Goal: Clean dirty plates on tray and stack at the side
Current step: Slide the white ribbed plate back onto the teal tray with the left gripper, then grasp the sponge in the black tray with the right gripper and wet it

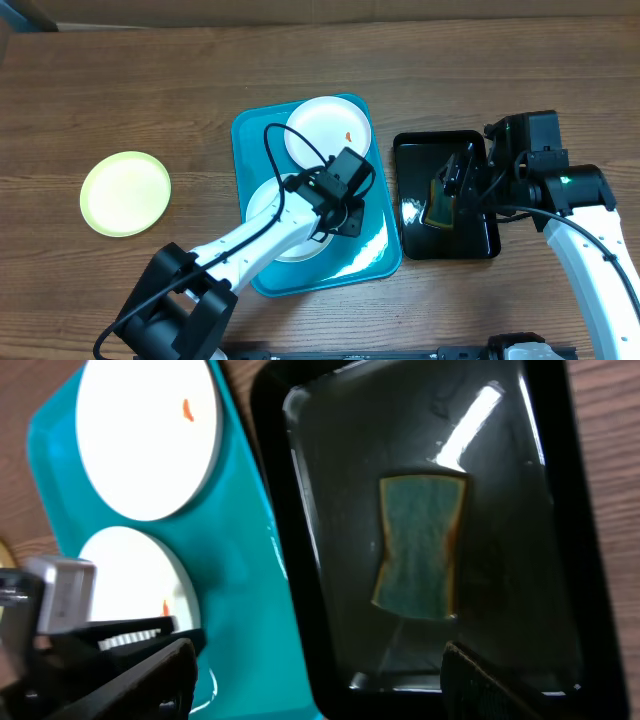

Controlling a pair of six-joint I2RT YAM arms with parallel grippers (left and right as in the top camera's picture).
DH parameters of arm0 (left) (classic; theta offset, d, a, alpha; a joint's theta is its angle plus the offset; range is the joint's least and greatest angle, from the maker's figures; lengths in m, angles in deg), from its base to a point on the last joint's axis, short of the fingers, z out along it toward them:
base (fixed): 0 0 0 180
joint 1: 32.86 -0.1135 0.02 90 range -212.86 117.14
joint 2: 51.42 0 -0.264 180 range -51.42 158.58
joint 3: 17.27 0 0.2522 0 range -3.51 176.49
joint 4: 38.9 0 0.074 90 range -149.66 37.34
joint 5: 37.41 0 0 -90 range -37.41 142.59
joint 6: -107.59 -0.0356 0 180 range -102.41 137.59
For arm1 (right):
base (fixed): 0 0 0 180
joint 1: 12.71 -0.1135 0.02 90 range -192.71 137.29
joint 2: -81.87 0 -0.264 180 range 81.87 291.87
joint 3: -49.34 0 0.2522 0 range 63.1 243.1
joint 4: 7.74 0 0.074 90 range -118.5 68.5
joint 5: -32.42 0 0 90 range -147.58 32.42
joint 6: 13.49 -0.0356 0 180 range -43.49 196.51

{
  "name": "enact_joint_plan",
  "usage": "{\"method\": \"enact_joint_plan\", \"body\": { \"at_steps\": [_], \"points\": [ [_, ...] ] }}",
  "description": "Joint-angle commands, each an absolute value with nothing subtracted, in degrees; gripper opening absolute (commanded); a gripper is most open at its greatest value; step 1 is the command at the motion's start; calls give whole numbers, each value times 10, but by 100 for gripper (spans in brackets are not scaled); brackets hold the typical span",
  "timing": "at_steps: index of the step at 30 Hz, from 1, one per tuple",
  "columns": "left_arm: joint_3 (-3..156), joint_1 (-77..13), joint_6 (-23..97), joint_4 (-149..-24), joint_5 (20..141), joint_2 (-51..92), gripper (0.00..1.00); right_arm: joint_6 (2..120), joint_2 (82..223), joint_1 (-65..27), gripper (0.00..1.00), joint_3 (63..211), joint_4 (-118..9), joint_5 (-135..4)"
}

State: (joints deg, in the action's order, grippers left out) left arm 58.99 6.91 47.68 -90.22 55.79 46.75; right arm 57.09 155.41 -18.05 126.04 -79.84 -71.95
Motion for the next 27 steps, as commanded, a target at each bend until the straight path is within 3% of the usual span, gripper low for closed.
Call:
{"method": "enact_joint_plan", "body": {
  "at_steps": [1,3,8,10,15,18,23,27],
  "points": [
    [641,32,460,-939,566,459,53,565,1564,-179,79,1250,-802,-665],
    [659,6,439,-969,566,449,57,550,1577,-179,78,1234,-794,-657],
    [675,-75,383,-1048,566,431,80,551,1652,-194,50,1197,-725,-674],
    [675,-103,363,-1072,566,431,89,551,1693,-201,48,1197,-695,-664],
    [675,-149,331,-1105,567,431,97,543,1784,-207,47,1197,-662,-612],
    [674,-165,312,-1111,567,431,100,537,1842,-208,37,1197,-652,-612],
    [672,-168,304,-1111,566,432,100,537,1873,-207,4,1203,-667,-612],
    [662,-168,302,-1108,562,432,100,539,1846,-208,4,1241,-727,-604]
  ]
}}
